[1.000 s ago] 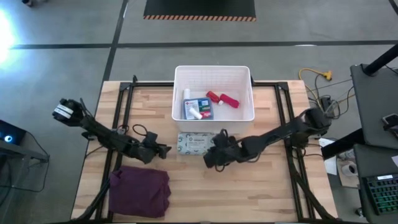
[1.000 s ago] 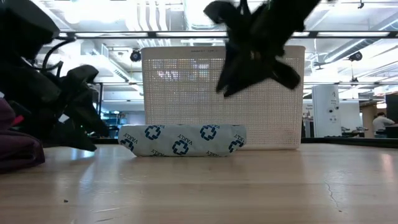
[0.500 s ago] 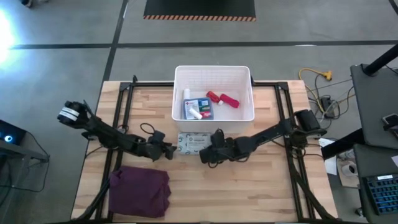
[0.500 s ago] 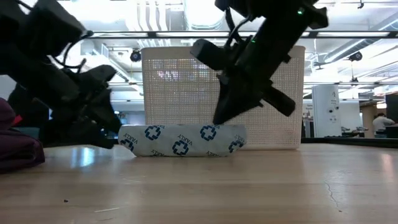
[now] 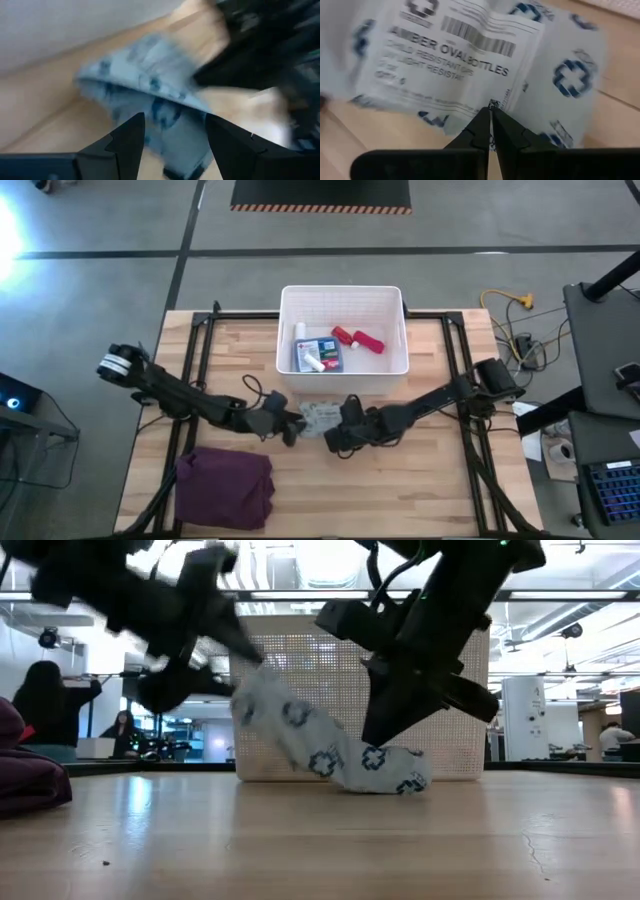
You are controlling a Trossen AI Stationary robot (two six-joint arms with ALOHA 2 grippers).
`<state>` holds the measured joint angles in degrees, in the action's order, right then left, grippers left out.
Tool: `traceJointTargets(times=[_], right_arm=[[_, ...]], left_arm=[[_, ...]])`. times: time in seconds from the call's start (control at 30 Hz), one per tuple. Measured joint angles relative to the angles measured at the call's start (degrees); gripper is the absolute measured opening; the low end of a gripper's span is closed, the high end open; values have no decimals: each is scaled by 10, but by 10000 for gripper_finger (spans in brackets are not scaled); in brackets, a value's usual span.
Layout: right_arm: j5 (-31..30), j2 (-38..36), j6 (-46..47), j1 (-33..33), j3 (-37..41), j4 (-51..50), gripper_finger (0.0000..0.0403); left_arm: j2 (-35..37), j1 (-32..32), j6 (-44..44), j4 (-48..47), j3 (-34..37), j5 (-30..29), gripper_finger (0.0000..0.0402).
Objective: Pick & place medical supplies in basket/bin
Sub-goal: Put the white mailer bag into the white bin
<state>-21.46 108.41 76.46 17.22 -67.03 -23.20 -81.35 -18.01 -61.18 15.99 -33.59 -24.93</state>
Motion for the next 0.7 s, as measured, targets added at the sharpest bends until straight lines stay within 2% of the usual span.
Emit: traceJointTargets(times=[0.27,0.53,0.7], right_arm=[[7,-11,-18,25,2,-26,13],[23,-7,-53,60,9,-19,13],[15,-8,-13,84,39,-15,13]], left_arm=[[17,1,172,-26,-112,0,195],[7,1,179,-44,-140,0,195],[9,1,177,-47,-127,0,195]])
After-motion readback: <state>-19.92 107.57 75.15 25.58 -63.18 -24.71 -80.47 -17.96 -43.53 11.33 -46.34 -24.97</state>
